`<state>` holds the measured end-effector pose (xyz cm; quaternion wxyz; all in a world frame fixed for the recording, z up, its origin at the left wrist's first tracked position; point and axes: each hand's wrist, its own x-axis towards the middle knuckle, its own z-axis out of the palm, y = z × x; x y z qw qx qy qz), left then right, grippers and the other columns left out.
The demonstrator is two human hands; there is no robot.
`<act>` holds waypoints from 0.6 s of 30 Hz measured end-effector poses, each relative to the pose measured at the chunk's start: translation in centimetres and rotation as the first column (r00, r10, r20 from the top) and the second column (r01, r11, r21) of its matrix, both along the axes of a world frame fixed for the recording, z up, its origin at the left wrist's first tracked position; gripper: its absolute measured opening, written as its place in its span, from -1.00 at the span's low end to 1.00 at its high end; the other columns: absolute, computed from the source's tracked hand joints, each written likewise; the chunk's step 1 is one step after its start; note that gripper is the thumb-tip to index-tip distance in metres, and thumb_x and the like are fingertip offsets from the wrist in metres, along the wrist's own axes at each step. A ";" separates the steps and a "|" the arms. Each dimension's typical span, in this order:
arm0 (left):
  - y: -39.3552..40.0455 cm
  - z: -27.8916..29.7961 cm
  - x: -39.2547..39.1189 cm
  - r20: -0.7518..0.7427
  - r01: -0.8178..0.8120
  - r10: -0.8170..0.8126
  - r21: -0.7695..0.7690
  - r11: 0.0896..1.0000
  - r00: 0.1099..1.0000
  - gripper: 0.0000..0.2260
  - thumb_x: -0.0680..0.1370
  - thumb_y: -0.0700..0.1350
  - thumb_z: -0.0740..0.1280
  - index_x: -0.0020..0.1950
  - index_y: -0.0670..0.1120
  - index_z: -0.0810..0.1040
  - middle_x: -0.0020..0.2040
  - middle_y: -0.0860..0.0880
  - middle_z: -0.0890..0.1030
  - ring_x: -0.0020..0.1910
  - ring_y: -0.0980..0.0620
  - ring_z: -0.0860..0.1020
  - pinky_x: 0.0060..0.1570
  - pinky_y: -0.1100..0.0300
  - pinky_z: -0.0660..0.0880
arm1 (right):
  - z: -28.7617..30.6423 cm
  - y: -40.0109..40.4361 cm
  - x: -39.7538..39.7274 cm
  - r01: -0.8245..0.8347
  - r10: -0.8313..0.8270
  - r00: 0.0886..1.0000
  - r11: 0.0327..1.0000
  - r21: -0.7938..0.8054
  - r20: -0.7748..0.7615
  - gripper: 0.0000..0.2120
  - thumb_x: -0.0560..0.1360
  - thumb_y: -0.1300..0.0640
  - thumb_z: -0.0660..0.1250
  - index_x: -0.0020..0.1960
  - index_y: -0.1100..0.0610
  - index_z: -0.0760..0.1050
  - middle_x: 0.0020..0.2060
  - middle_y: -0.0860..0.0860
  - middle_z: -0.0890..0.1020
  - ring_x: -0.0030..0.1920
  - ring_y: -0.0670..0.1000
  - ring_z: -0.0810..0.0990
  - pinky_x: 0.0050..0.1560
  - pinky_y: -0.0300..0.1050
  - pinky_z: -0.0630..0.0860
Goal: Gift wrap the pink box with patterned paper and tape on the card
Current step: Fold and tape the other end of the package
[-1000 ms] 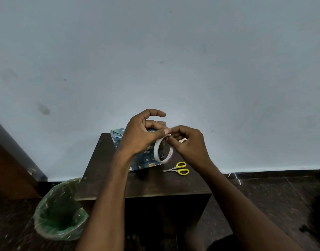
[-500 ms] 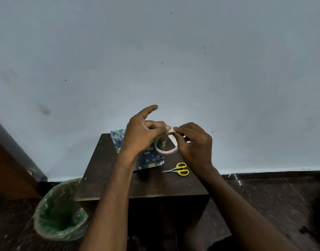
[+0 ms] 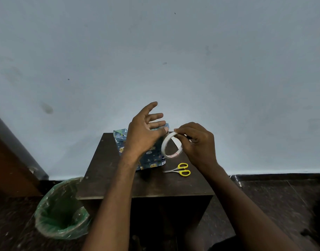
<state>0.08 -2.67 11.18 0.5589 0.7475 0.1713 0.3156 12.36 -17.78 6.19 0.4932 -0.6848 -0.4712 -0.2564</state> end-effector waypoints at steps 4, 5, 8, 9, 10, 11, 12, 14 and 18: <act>-0.2 0.3 -0.5 0.034 0.011 -0.011 0.009 1.000 0.999 -0.38 0.50 -0.44 0.43 0.35 0.19 0.62 0.53 0.09 0.51 0.29 0.18 0.66 0.23 -0.05 0.67 | -1.9 0.0 2.4 -0.045 -0.025 0.976 0.949 -0.312 -0.216 -0.80 0.41 0.34 0.53 -0.12 0.06 0.74 -0.16 -0.09 0.69 -0.12 -0.03 0.66 -0.10 0.02 0.60; -0.3 0.5 -0.7 0.026 0.013 -0.014 0.022 1.000 1.000 -0.36 0.48 -0.48 0.37 0.29 0.22 0.65 0.60 0.10 0.42 0.33 0.19 0.63 0.16 0.02 0.68 | -2.4 0.0 2.8 -0.025 -0.078 0.968 0.916 -0.400 -0.239 -0.82 0.42 0.32 0.52 -0.12 0.05 0.75 -0.14 -0.07 0.71 -0.08 0.02 0.67 -0.07 -0.01 0.58; -0.3 0.7 -0.8 0.016 0.024 -0.024 0.015 1.000 1.000 -0.37 0.45 -0.51 0.28 0.21 0.17 0.71 0.69 0.01 0.28 0.39 0.20 0.58 0.03 0.30 0.60 | -3.4 0.4 3.1 0.022 -0.184 0.964 0.778 -0.628 -0.194 -0.84 0.48 0.29 0.45 -0.07 0.08 0.76 -0.08 0.02 0.74 -0.01 0.09 0.65 -0.12 -0.16 0.40; -0.2 0.7 -0.8 0.016 0.029 -0.029 0.014 0.999 0.999 -0.38 0.44 -0.51 0.27 0.20 0.15 0.72 0.68 -0.03 0.29 0.38 0.26 0.56 0.03 0.36 0.56 | -3.7 0.6 3.1 0.030 -0.190 0.967 0.744 -0.667 -0.169 -0.83 0.49 0.29 0.43 -0.06 0.09 0.75 -0.08 0.03 0.73 -0.01 0.10 0.65 -0.13 -0.17 0.36; -0.2 0.8 -0.8 0.016 0.032 -0.033 0.016 0.999 0.999 -0.39 0.44 -0.50 0.26 0.18 0.13 0.74 0.67 -0.06 0.32 0.37 0.33 0.53 0.04 0.41 0.53 | -4.0 0.9 3.2 0.039 -0.193 0.970 0.725 -0.688 -0.148 -0.82 0.50 0.29 0.40 -0.06 0.09 0.75 -0.08 0.04 0.73 0.00 0.11 0.64 -0.13 -0.17 0.35; -0.2 0.8 -0.8 0.014 0.033 -0.033 0.015 0.999 0.999 -0.41 0.44 -0.50 0.26 0.16 0.12 0.75 0.66 -0.07 0.34 0.37 0.40 0.50 0.05 0.44 0.51 | -4.2 1.2 3.1 0.046 -0.198 0.971 0.709 -0.704 -0.136 -0.82 0.51 0.29 0.39 -0.05 0.10 0.74 -0.07 0.05 0.72 0.00 0.11 0.64 -0.13 -0.17 0.36; -0.3 0.8 -0.8 0.012 0.031 -0.031 0.012 0.999 0.999 -0.42 0.44 -0.49 0.26 0.13 0.12 0.76 0.63 -0.07 0.39 0.36 0.46 0.46 0.08 0.45 0.51 | -4.4 1.4 3.1 0.048 -0.201 0.971 0.690 -0.722 -0.128 -0.81 0.51 0.29 0.37 -0.04 0.10 0.73 -0.07 0.06 0.72 0.00 0.12 0.63 -0.12 -0.16 0.36; -0.4 0.6 -0.8 -0.001 0.019 -0.019 0.017 1.000 1.000 -0.45 0.45 -0.48 0.26 0.07 0.13 0.77 0.39 0.07 0.63 0.42 0.48 0.39 0.24 0.38 0.49 | -4.9 1.7 3.2 0.034 -0.191 0.975 0.642 -0.766 -0.117 -0.81 0.51 0.30 0.37 -0.02 0.11 0.72 -0.07 0.08 0.71 0.00 0.13 0.64 -0.13 -0.16 0.37; -0.4 0.6 -0.8 -0.028 -0.001 0.002 0.058 0.998 1.000 -0.46 0.46 -0.46 0.28 0.01 0.17 0.78 0.48 0.06 0.56 0.45 0.26 0.51 0.41 0.14 0.50 | -5.4 1.8 3.3 0.025 -0.184 0.977 0.612 -0.791 -0.111 -0.80 0.51 0.26 0.40 0.06 0.10 0.73 0.00 0.06 0.73 0.05 0.10 0.66 -0.09 -0.11 0.51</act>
